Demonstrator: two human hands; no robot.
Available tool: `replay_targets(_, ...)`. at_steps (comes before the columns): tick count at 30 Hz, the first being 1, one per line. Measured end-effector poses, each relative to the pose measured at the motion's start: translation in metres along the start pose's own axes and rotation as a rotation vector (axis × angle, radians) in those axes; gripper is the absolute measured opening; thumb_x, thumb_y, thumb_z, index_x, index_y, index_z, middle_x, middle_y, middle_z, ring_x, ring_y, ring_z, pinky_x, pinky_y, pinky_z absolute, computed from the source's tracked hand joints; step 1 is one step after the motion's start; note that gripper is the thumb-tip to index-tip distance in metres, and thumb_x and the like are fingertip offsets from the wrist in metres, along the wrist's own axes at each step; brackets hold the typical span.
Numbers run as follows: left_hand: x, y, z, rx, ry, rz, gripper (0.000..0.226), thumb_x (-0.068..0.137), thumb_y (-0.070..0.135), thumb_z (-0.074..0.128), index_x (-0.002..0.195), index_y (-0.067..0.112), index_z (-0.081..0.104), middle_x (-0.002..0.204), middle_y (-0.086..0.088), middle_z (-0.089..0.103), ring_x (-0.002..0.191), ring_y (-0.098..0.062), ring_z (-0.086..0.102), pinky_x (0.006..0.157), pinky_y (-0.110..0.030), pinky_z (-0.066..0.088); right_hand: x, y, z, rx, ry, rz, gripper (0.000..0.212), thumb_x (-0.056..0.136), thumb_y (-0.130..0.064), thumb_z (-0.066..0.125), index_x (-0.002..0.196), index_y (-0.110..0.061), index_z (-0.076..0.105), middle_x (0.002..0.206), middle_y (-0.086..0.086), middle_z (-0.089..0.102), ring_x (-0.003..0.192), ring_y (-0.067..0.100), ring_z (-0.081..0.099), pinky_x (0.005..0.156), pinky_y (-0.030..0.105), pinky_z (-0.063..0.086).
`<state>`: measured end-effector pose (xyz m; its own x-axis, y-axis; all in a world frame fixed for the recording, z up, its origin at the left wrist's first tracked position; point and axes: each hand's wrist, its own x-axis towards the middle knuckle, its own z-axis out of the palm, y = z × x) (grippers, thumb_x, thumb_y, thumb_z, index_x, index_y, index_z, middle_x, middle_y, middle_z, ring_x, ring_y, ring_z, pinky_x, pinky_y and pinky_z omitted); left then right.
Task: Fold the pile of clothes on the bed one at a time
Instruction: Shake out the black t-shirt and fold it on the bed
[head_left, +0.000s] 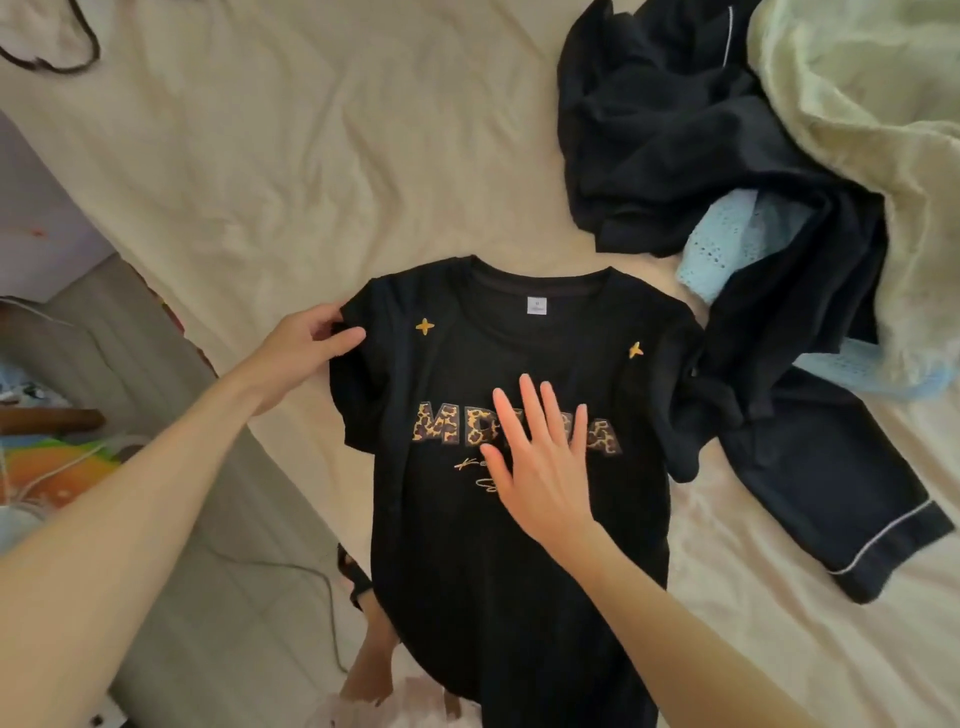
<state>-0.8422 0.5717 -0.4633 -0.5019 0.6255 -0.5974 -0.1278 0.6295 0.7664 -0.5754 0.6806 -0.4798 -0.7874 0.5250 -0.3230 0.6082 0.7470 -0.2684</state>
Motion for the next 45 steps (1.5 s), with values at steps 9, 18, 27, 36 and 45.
replay_targets(9,0.003,0.02,-0.029,0.017,0.313,0.176,0.031,0.084,0.025,0.069,0.066,0.024,0.044,0.054,0.014,0.052,0.051,0.004,0.049,0.051,-0.008,0.039,0.001,-0.002,0.019,-0.06,-0.122,0.119,0.062,0.097,-0.051,0.027,0.151,-0.033,0.002,0.16,0.001,-0.003,0.145,0.019,-0.011,0.114,0.049,-0.006)
replay_targets(18,-0.038,-0.044,-0.023,-0.499,0.127,-0.319,0.049,0.079,0.037,0.066,0.121,0.014,0.054,0.119,-0.007,0.062,0.099,-0.019,0.065,0.074,-0.031,0.056,-0.026,-0.064,0.02,0.02,0.104,0.183,0.059,0.094,-0.042,0.047,0.147,-0.021,0.031,0.154,0.011,0.028,0.144,0.029,0.019,0.111,0.057,0.012)
replay_targets(27,-0.047,-0.063,-0.018,-0.674,0.247,-0.143,0.014,0.091,0.029,0.059,0.1,0.019,0.063,0.11,-0.004,0.066,0.103,-0.019,0.065,0.082,-0.03,0.054,-0.06,-0.093,0.042,-0.011,-0.019,0.225,0.06,0.091,-0.037,0.058,0.145,-0.02,0.038,0.153,0.01,0.031,0.143,0.03,0.021,0.113,0.054,0.011)
replay_targets(36,-0.056,-0.068,0.004,-0.274,0.185,-0.122,0.027,0.085,0.032,0.066,0.11,0.025,0.058,0.104,0.008,0.065,0.096,-0.006,0.062,0.076,-0.018,0.05,-0.056,-0.085,0.032,0.037,-0.166,0.213,0.057,0.099,-0.042,0.037,0.151,-0.03,0.015,0.16,-0.001,0.005,0.145,0.015,-0.01,0.115,0.044,-0.008)
replay_targets(45,-0.065,-0.075,0.024,-0.203,0.438,-0.353,0.034,0.09,0.016,0.061,0.121,0.01,0.048,0.109,-0.007,0.057,0.076,-0.015,0.06,0.064,-0.022,0.054,-0.059,-0.079,0.024,0.128,-0.159,0.17,0.052,0.099,-0.037,0.04,0.148,-0.028,0.025,0.159,-0.003,0.013,0.145,0.012,-0.003,0.115,0.04,-0.006)
